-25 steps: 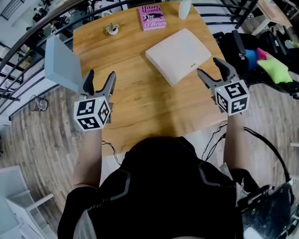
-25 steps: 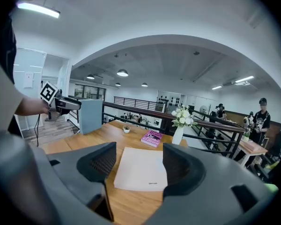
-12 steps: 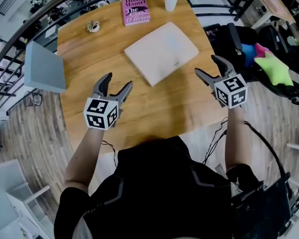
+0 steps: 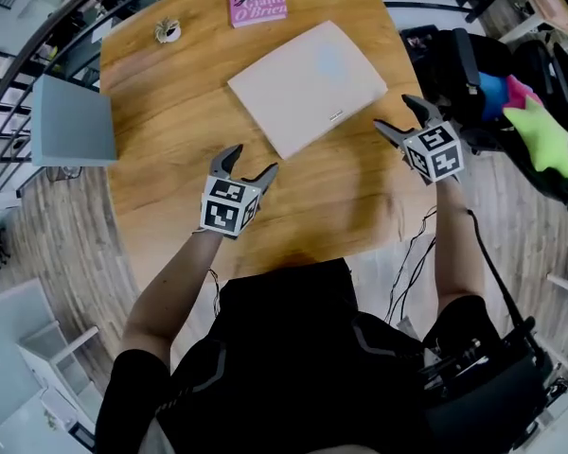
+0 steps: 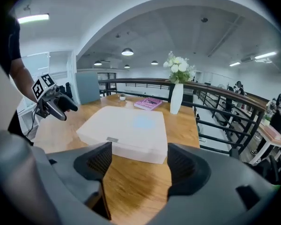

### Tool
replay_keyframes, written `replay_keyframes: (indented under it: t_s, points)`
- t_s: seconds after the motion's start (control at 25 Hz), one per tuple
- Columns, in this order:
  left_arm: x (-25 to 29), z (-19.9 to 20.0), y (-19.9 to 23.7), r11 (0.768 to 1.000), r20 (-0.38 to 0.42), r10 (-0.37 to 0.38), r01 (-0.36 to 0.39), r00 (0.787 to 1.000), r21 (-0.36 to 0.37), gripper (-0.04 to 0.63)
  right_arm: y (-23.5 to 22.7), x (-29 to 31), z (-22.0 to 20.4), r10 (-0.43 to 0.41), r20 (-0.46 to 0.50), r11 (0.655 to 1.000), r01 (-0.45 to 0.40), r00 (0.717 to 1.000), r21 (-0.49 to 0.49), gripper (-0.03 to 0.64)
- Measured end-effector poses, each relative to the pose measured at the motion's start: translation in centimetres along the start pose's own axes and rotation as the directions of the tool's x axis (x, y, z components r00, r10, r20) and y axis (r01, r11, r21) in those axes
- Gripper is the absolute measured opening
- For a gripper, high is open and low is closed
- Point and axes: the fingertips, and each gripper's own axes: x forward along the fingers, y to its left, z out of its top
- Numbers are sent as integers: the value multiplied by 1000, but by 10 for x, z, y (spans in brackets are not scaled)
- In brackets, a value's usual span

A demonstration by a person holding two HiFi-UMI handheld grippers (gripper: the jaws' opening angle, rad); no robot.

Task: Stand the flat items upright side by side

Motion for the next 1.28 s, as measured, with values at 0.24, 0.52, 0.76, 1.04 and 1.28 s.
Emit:
replay_keyframes:
  t_s: [0.24, 0.52, 0.76, 1.04, 1.28]
  points:
    - [34, -18, -1, 999, -66, 35, -34, 997, 11, 350, -23, 45, -23, 22, -88, 999, -25, 996, -29, 380]
    - [65, -28, -5, 998, -150, 41, -33, 988, 59, 350, -40, 77, -44, 75, -265, 972, -131, 961, -197, 387]
    - [80, -30, -17, 998, -171, 18, -6, 985, 69, 350, -44, 106, -53, 147, -340, 943, -236, 929, -235, 388]
    - [89, -30, -14, 1000, -188, 6, -10, 982, -22, 348, -35, 119, -61, 233, -363, 914, -330, 902, -235, 375]
    - [91, -31, -12, 1000, -181, 18, -19, 983, -3, 347, -32, 119, -58, 226, -336, 920, -314, 914, -236, 354]
